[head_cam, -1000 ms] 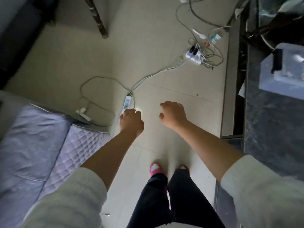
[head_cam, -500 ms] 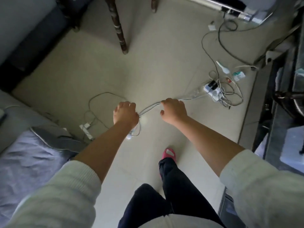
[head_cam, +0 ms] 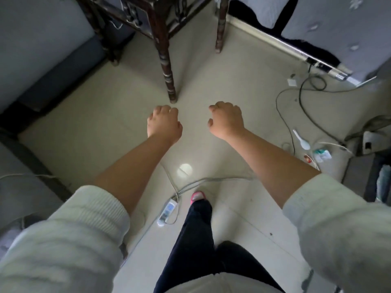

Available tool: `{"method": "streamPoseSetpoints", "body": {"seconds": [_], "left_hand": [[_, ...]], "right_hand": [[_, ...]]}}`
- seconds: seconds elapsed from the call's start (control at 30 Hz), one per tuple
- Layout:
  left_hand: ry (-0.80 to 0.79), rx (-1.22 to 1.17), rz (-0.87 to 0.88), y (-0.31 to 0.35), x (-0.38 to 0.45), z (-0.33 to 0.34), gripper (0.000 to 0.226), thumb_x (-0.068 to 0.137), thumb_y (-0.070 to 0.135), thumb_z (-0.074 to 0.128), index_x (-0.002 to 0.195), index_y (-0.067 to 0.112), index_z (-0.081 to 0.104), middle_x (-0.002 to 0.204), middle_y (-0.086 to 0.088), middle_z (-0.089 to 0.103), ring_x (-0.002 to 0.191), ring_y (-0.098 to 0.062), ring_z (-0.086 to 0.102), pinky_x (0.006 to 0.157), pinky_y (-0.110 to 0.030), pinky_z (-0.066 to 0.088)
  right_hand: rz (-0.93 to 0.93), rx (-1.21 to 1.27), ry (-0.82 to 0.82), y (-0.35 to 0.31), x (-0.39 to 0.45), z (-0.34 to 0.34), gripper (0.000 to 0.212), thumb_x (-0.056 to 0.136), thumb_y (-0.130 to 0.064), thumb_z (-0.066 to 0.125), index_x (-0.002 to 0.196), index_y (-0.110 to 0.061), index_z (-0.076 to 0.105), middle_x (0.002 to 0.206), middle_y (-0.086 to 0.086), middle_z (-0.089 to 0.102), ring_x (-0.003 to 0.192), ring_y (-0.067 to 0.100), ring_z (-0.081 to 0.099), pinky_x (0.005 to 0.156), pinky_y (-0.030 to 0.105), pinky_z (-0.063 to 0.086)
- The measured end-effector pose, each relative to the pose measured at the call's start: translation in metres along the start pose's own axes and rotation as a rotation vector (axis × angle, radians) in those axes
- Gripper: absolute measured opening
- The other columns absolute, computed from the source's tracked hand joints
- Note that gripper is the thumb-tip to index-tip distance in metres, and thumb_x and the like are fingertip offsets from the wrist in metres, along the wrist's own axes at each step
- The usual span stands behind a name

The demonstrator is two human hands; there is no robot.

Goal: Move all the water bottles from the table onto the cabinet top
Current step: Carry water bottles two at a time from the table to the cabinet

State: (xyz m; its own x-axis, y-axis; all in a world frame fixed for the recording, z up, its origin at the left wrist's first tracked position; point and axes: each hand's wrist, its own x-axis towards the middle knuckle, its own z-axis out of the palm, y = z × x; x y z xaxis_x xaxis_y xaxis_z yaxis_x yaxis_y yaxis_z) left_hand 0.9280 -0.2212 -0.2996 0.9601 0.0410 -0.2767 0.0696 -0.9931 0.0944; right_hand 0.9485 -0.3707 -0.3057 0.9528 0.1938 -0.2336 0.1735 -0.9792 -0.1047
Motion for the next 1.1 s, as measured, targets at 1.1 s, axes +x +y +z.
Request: {"method": "streamPoseSetpoints", "body": {"seconds": [1.1], "left_hand": [[0.022,-0.187,-0.209,0.023,0.553,-0.154,0.041,0.093,0.021,0.045,0.131,0.009,0.047,0.139,-0.011,0.044,0.133,-0.03,0.033,0.106,-0.042,0.035]], "right_hand": [[-0.201,0.126,0.004,0.074,0.588,-0.153,0.037,0.091,-0.018,0.046,0.125,-0.006,0.052,0.126,0.016,0.056,0.121,0.034,0.05,0.097,0.04,0.043]]}}
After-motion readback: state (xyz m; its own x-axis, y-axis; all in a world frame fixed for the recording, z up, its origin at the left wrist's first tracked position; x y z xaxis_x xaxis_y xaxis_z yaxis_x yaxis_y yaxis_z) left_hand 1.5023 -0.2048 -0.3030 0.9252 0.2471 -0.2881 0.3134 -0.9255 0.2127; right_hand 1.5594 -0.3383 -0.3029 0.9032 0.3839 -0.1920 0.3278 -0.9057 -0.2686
